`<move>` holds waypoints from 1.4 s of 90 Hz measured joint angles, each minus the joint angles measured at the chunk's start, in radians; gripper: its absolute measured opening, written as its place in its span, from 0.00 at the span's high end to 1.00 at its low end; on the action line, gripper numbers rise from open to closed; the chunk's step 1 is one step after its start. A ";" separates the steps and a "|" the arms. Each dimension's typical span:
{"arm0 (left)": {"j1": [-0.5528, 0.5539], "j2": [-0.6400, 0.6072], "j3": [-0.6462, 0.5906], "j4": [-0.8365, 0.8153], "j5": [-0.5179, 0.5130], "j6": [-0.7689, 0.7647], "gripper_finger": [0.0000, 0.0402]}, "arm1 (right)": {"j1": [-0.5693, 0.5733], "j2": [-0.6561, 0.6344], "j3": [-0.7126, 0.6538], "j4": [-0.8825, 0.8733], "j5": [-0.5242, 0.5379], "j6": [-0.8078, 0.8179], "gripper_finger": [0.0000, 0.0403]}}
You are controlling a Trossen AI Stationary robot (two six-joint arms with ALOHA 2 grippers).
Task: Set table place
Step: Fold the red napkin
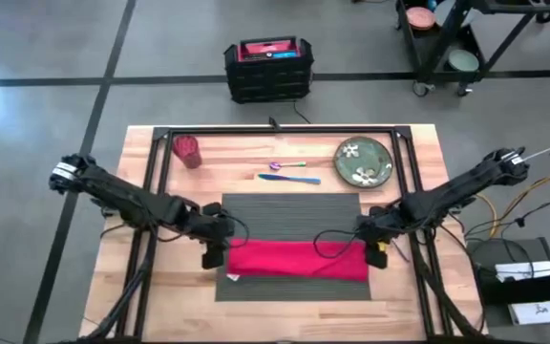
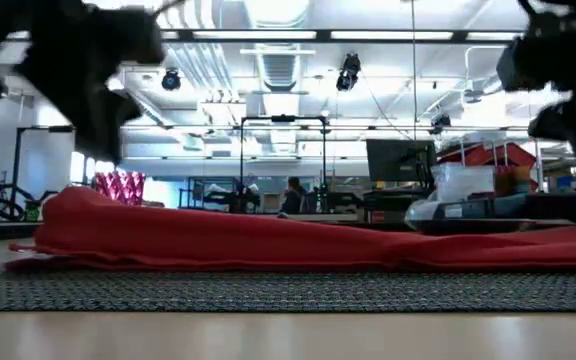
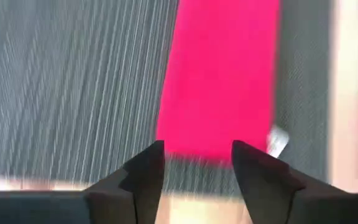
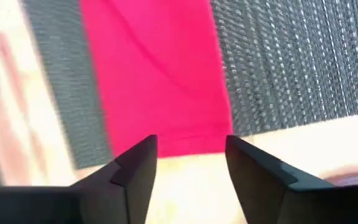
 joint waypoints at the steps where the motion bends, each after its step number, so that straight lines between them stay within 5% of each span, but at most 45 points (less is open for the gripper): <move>1: 0.000 0.002 0.003 0.011 -0.002 0.005 0.56 | 0.000 0.000 0.008 -0.002 0.000 -0.001 0.53; 21: 0.000 0.081 -0.036 0.226 -0.006 0.052 0.57 | 0.005 -0.001 0.060 0.117 0.079 -0.077 0.50; 53: -0.006 0.162 -0.130 0.260 0.028 0.028 0.68 | 0.056 0.136 -0.065 0.422 0.143 -0.112 0.53; 91: -0.020 0.151 -0.186 0.370 0.078 0.011 0.72 | 0.166 0.293 -0.066 0.468 0.172 -0.040 0.61; 126: -0.074 0.141 -0.247 0.305 0.144 -0.152 0.72 | 0.241 0.427 -0.062 0.444 0.199 0.035 0.67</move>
